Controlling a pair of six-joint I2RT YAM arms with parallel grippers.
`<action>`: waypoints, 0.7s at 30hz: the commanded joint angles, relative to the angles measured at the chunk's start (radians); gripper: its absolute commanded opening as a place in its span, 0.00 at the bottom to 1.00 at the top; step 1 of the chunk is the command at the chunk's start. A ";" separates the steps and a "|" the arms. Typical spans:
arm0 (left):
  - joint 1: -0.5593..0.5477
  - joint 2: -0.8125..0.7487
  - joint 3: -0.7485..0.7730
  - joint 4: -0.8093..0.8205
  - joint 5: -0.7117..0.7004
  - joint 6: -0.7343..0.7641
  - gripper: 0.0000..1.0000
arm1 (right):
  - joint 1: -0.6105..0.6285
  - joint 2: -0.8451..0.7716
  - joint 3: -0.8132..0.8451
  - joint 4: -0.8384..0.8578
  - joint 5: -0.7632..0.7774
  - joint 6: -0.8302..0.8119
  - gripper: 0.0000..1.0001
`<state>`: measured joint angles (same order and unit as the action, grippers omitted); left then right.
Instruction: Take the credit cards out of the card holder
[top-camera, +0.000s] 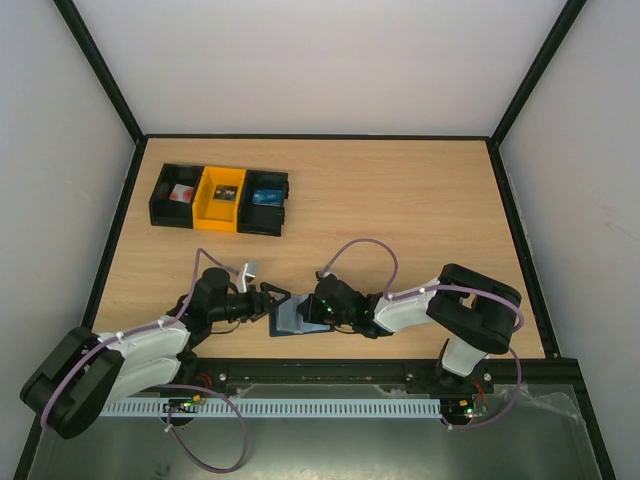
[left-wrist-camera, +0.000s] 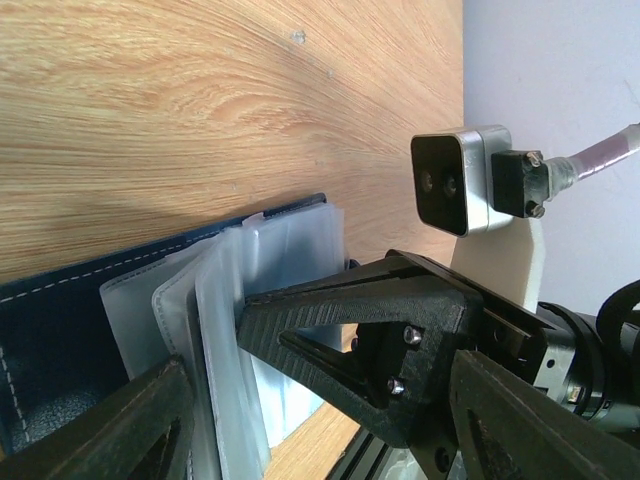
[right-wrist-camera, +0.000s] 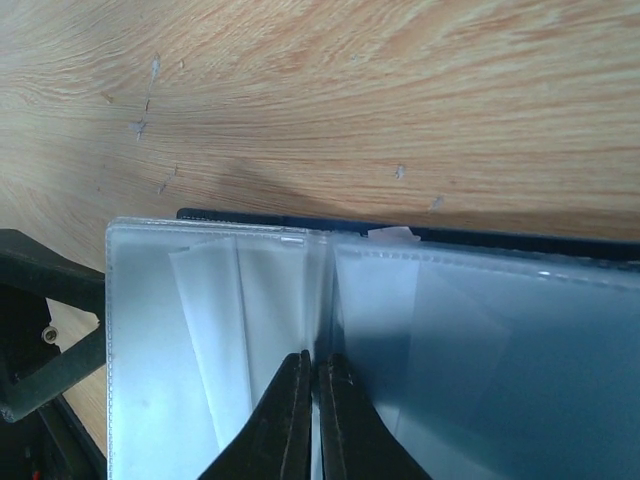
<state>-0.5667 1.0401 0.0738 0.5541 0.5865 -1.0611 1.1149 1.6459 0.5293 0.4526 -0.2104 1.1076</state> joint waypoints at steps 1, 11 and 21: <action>-0.010 0.012 0.012 0.019 0.021 0.000 0.71 | 0.006 0.029 -0.028 -0.057 -0.023 0.001 0.06; -0.044 0.055 0.011 0.059 0.006 -0.007 0.61 | 0.006 0.024 -0.039 -0.034 -0.029 0.001 0.07; -0.061 0.026 0.019 0.024 -0.024 -0.013 0.40 | 0.006 -0.016 -0.064 -0.010 -0.022 -0.003 0.08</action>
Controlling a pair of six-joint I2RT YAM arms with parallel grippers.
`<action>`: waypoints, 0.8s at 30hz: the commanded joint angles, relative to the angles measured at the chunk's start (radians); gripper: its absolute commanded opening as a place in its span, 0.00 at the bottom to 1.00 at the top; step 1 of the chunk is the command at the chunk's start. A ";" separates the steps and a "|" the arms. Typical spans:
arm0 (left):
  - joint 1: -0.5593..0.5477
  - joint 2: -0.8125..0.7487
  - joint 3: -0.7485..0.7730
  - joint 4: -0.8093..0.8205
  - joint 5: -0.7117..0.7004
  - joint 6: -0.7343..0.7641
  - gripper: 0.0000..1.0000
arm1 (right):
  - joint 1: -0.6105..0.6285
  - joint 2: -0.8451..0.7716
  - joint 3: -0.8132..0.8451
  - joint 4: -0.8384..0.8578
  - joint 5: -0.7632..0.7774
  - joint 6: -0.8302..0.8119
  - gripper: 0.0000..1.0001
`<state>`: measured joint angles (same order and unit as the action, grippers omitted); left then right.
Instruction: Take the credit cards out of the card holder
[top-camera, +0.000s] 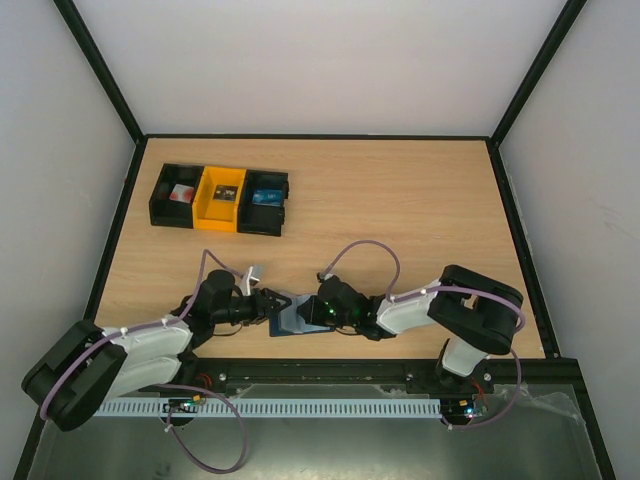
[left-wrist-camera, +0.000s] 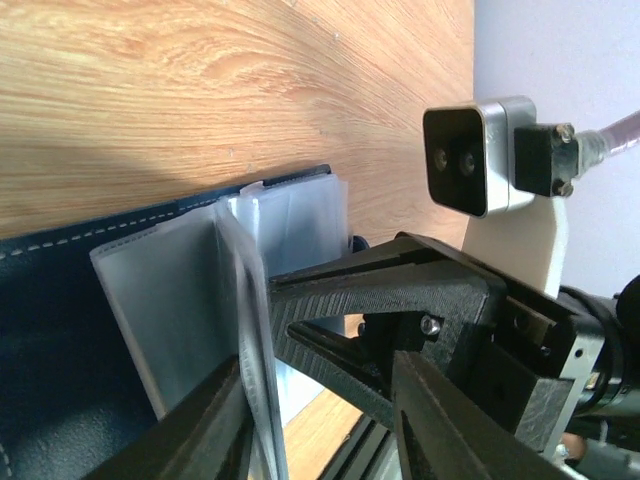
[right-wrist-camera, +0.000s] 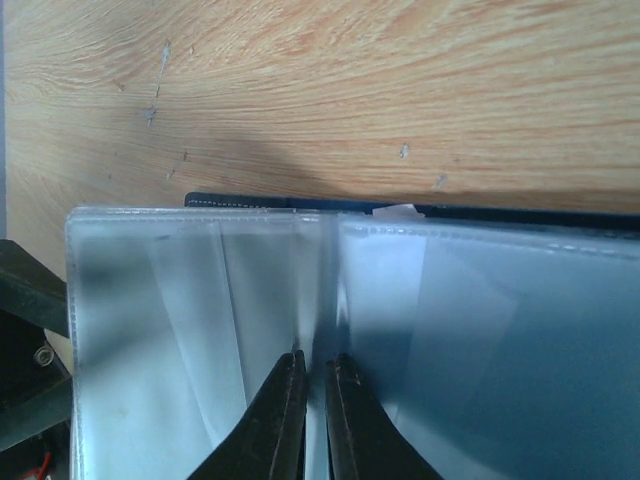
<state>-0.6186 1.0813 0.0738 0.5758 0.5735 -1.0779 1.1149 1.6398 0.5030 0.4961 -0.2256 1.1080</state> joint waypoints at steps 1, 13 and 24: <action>-0.010 -0.018 0.020 0.007 -0.011 0.002 0.36 | 0.006 -0.012 -0.040 -0.045 -0.009 -0.005 0.08; -0.026 -0.010 0.017 0.052 -0.009 -0.027 0.17 | 0.006 -0.020 -0.053 -0.009 -0.009 -0.011 0.07; -0.045 0.014 0.023 0.105 0.001 -0.034 0.04 | 0.006 -0.032 -0.058 -0.010 0.012 -0.008 0.11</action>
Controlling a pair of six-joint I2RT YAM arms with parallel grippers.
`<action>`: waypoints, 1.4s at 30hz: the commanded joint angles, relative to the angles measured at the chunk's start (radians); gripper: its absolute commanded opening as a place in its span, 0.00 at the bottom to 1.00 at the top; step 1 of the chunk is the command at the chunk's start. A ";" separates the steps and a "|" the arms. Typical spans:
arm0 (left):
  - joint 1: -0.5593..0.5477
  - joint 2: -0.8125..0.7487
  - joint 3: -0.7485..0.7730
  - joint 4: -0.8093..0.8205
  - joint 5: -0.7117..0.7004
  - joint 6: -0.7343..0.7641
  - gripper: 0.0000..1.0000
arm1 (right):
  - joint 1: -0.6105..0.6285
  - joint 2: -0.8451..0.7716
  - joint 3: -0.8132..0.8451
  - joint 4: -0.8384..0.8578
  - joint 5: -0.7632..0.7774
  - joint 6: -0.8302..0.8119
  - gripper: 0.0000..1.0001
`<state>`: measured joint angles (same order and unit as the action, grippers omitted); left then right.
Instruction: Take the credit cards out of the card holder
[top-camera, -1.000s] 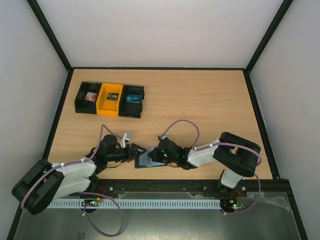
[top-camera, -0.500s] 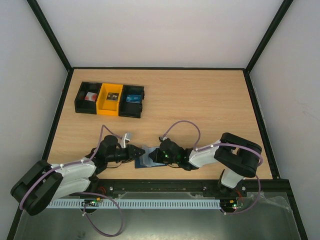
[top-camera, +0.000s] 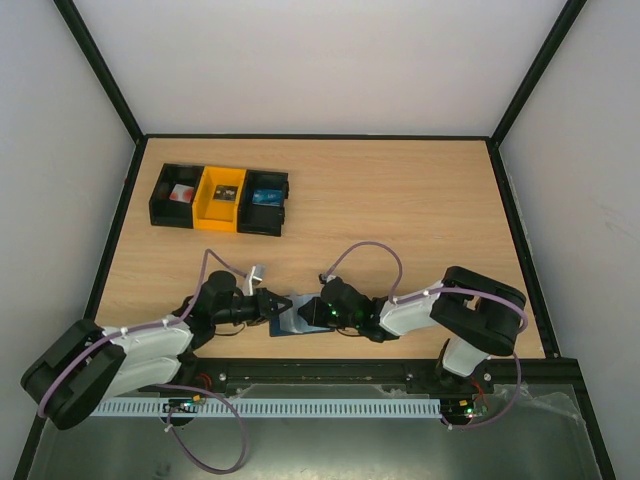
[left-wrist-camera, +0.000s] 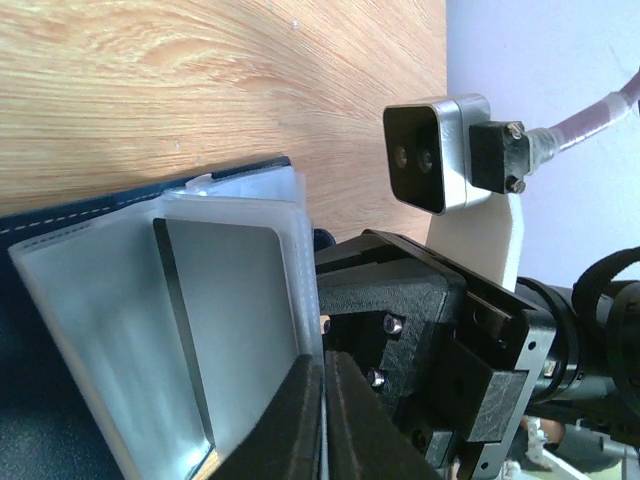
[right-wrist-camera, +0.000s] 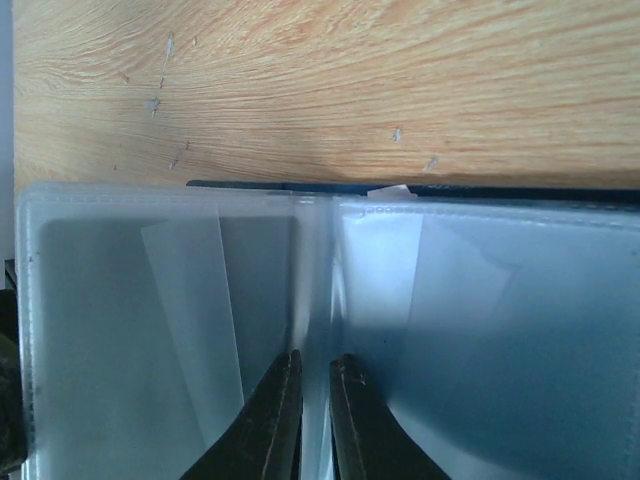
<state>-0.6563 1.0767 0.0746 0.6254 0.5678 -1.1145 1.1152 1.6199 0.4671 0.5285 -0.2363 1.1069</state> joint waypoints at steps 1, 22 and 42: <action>-0.009 0.025 0.021 0.069 0.009 0.000 0.03 | 0.006 -0.014 -0.022 -0.041 0.022 -0.007 0.11; -0.042 0.053 0.053 0.016 -0.031 0.050 0.03 | 0.006 -0.106 -0.026 -0.125 0.075 -0.021 0.27; -0.028 0.008 0.062 -0.165 -0.141 0.053 0.47 | 0.023 -0.063 0.015 -0.160 0.002 -0.022 0.21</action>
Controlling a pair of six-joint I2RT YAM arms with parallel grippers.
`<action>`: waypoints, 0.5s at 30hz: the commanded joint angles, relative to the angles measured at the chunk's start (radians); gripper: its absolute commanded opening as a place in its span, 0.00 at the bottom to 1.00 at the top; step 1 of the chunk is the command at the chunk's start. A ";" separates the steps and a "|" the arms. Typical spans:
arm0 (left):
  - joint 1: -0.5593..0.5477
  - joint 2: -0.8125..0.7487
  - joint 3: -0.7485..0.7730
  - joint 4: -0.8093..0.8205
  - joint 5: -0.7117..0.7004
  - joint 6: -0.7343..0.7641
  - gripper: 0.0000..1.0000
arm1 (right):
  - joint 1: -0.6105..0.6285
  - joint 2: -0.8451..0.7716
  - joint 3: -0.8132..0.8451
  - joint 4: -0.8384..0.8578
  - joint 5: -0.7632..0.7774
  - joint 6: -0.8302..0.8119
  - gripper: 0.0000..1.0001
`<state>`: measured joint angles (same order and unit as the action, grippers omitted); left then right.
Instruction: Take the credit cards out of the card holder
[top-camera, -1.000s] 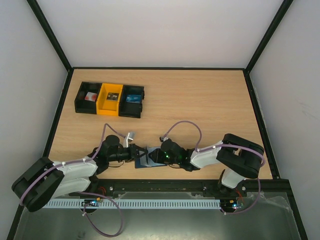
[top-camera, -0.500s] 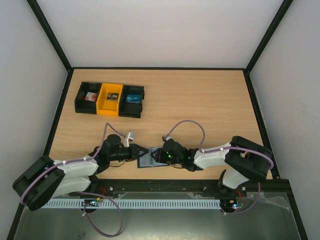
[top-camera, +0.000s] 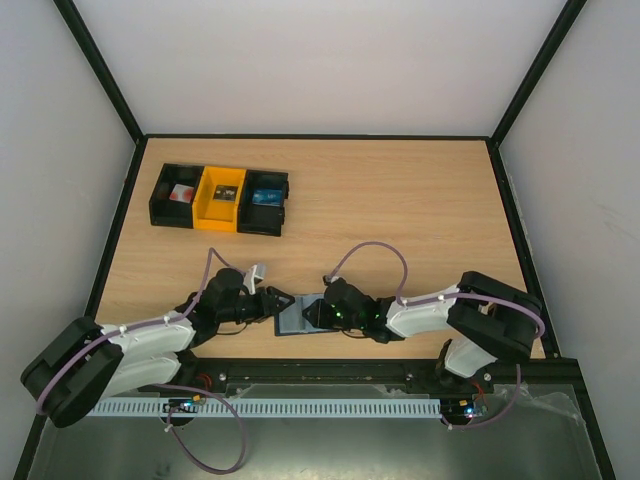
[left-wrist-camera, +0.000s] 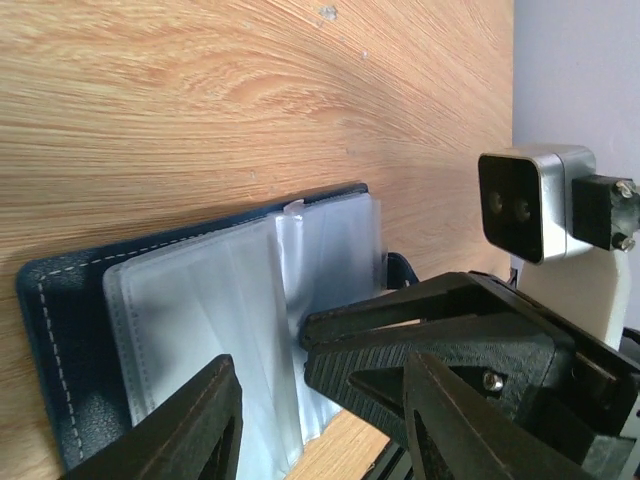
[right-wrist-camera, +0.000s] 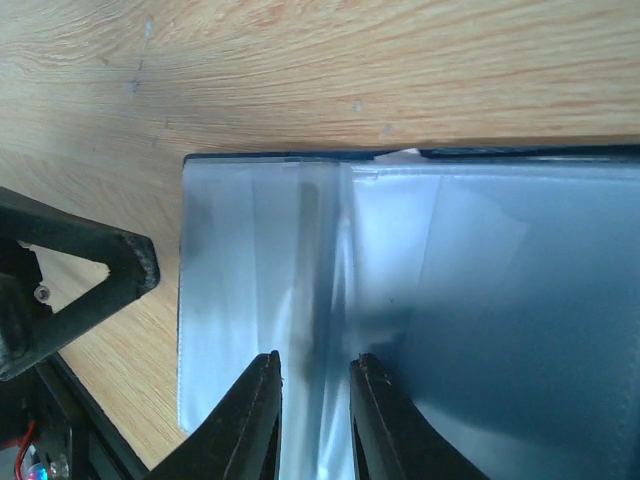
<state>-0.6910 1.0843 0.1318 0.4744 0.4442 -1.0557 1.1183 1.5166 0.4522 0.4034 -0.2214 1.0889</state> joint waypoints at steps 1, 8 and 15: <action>0.007 0.003 0.003 -0.009 -0.017 -0.008 0.47 | 0.023 0.046 0.032 -0.052 -0.007 -0.004 0.20; 0.008 0.006 0.001 -0.010 -0.015 -0.015 0.54 | 0.025 0.059 0.023 -0.130 0.065 -0.009 0.05; 0.010 -0.026 0.008 -0.056 -0.026 -0.006 0.67 | 0.025 0.073 0.008 -0.142 0.087 -0.011 0.02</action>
<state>-0.6876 1.0817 0.1318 0.4492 0.4328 -1.0676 1.1385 1.5524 0.4759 0.3645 -0.1852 1.0847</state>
